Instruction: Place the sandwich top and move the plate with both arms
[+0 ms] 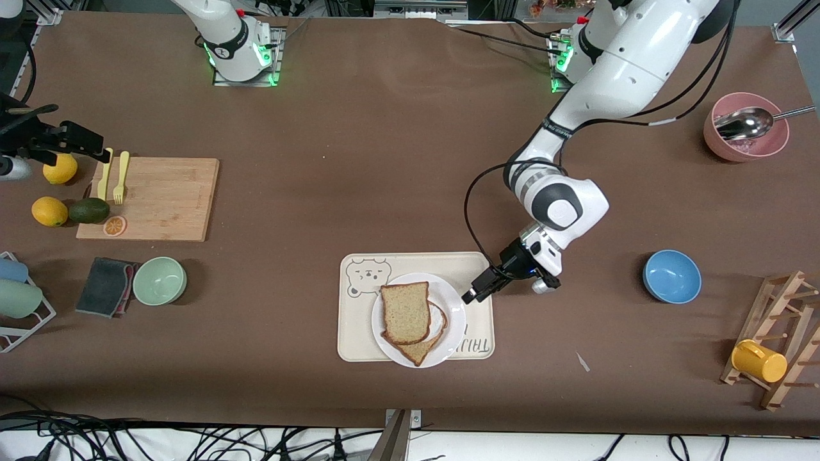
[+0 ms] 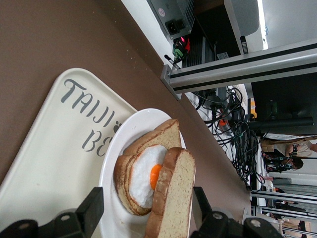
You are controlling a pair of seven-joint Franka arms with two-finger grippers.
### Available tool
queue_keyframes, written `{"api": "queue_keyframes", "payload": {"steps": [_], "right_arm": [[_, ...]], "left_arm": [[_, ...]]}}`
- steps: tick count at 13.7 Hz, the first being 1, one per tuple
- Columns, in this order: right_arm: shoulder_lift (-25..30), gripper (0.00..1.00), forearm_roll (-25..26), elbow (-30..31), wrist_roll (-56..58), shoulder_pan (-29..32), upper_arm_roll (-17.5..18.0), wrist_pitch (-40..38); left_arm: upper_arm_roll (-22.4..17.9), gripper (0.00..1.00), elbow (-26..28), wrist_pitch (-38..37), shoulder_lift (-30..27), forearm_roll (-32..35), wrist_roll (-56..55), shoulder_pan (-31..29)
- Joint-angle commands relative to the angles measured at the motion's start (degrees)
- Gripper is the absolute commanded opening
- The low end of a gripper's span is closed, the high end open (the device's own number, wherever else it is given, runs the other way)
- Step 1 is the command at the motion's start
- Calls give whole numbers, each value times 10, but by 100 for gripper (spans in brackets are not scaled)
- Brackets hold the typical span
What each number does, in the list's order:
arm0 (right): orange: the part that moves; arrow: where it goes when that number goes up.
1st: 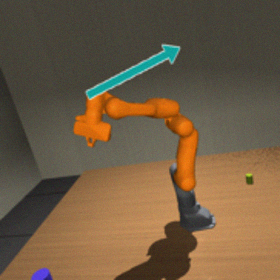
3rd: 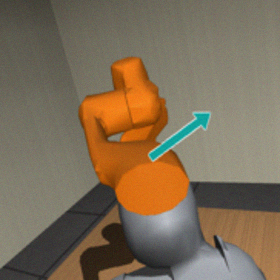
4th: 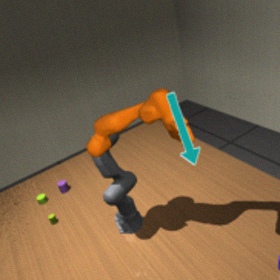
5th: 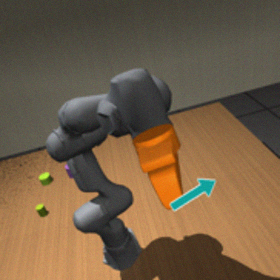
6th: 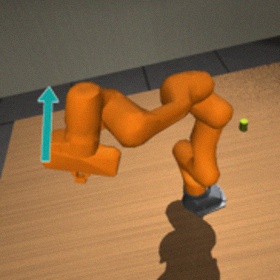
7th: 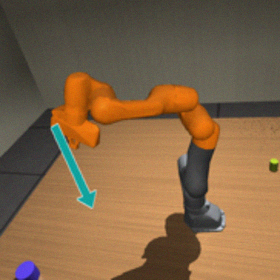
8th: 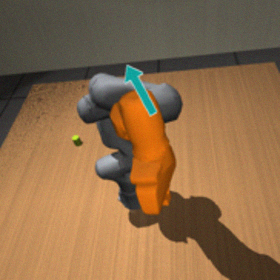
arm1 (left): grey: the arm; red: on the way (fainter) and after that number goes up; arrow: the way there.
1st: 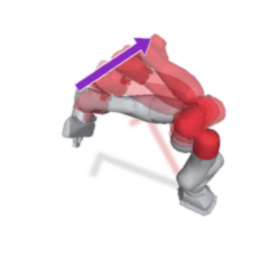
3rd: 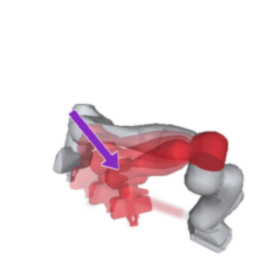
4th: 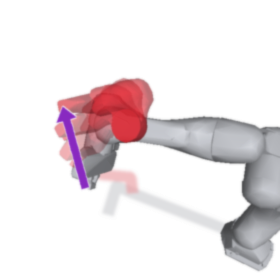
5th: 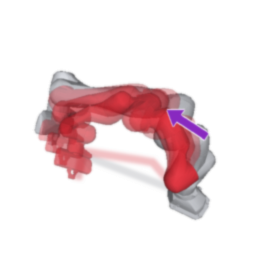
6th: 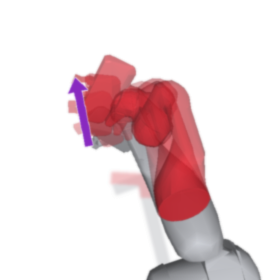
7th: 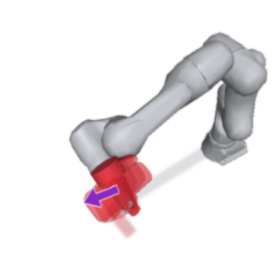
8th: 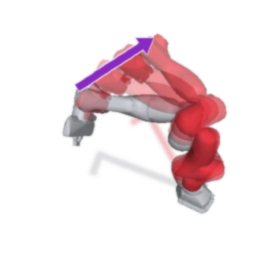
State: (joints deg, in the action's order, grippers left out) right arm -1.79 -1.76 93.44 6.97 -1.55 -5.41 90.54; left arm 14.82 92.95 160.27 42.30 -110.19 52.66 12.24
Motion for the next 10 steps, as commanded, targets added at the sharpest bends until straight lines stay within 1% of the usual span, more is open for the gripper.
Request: {"api": "queue_keyframes", "payload": {"steps": [1, 4, 6, 8, 10], "right_arm": [[-4, 100, 2, -14, -2, 3, 3, -12], [-4, 100, 2, -14, -2, 3, 3, -12], [-4, 100, 2, -14, -2, 3, 3, -12], [-4, 100, 2, -14, -2, 3, 3, -12], [-4, 100, 2, -14, -2, 3, 3, -12]], "left_arm": [[1, 85, 31, 0, -36, 95, -116, -12], [1, 88, 47, -7, -58, 195, -211, -26], [-1, 93, 50, -37, -67, 263, -279, -42], [-1, 95, 49, -64, -79, 362, -365, -59], [-3, 95, 49, -121, -98, 469, -450, -81]]}}
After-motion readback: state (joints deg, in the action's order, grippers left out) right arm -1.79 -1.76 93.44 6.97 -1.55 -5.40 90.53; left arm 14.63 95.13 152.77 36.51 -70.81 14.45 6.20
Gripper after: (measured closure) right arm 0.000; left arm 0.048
